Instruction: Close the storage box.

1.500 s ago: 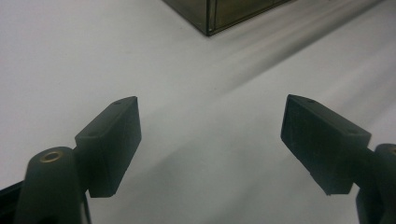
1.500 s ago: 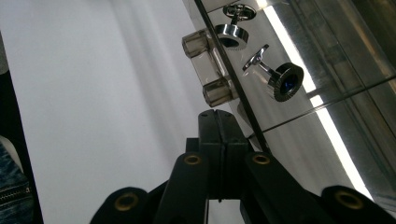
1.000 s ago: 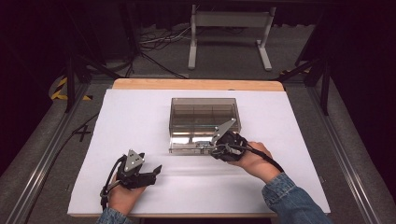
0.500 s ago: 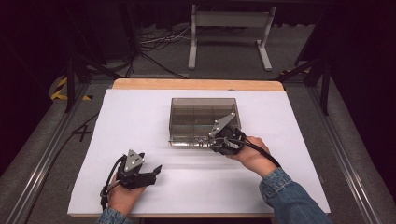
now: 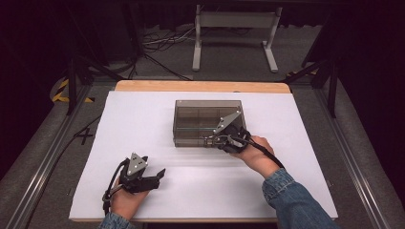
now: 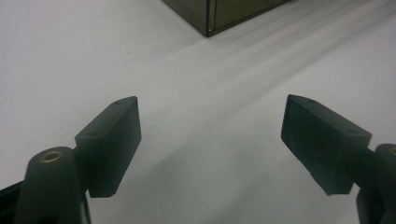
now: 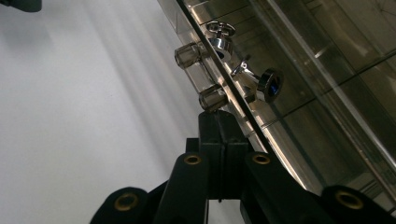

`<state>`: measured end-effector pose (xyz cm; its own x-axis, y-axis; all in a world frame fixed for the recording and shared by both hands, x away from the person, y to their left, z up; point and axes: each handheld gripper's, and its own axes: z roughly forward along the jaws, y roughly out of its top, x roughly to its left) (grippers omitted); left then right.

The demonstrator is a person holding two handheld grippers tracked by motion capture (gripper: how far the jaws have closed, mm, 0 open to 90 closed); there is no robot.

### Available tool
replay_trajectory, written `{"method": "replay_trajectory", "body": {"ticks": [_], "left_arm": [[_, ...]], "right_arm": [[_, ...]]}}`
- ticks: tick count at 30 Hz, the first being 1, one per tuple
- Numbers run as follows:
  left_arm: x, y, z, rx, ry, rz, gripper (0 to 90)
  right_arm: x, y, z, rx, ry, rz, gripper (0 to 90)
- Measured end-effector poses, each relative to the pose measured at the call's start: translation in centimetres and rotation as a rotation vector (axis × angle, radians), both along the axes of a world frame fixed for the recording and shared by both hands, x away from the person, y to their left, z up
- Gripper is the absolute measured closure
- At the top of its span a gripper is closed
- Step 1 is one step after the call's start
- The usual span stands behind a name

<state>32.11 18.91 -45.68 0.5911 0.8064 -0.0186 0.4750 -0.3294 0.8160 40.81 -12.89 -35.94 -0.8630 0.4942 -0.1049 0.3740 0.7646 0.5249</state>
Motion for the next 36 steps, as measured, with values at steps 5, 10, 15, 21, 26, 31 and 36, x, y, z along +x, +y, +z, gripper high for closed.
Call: {"method": "replay_trajectory", "body": {"ticks": [5, 10, 15, 21, 26, 31, 36], "left_arm": [[0.0, 0.0, 0.0, -0.001, 0.000, -0.001, 20.8], [0.0, 0.0, 0.0, 0.000, 0.000, -0.002, 20.8], [0.0, 0.0, 0.0, -0.001, 0.000, -0.002, 20.8], [0.0, 0.0, 0.0, -0.002, 0.000, -0.002, 20.8], [0.0, 0.0, 0.0, -0.001, 0.000, -0.003, 20.8], [0.0, 0.0, 0.0, -0.006, 0.002, -0.001, 20.8], [0.0, 0.0, 0.0, -0.001, 0.000, -0.003, 20.8]], "right_arm": [[0.6, 0.0, -0.1, 0.003, -0.021, -0.027, 89.9], [1.0, 0.1, -0.3, 0.009, -0.051, -0.065, 89.9], [1.4, 0.1, -0.4, 0.025, -0.059, -0.095, 89.9], [1.7, 0.1, -0.7, 0.034, -0.062, -0.103, 89.9], [1.6, 0.1, -0.7, 0.037, -0.066, -0.111, 89.8], [1.2, -0.1, -0.7, 0.035, -0.052, -0.101, 89.9], [0.0, -1.0, -0.2, 0.066, -0.047, -0.072, 88.8]]}}
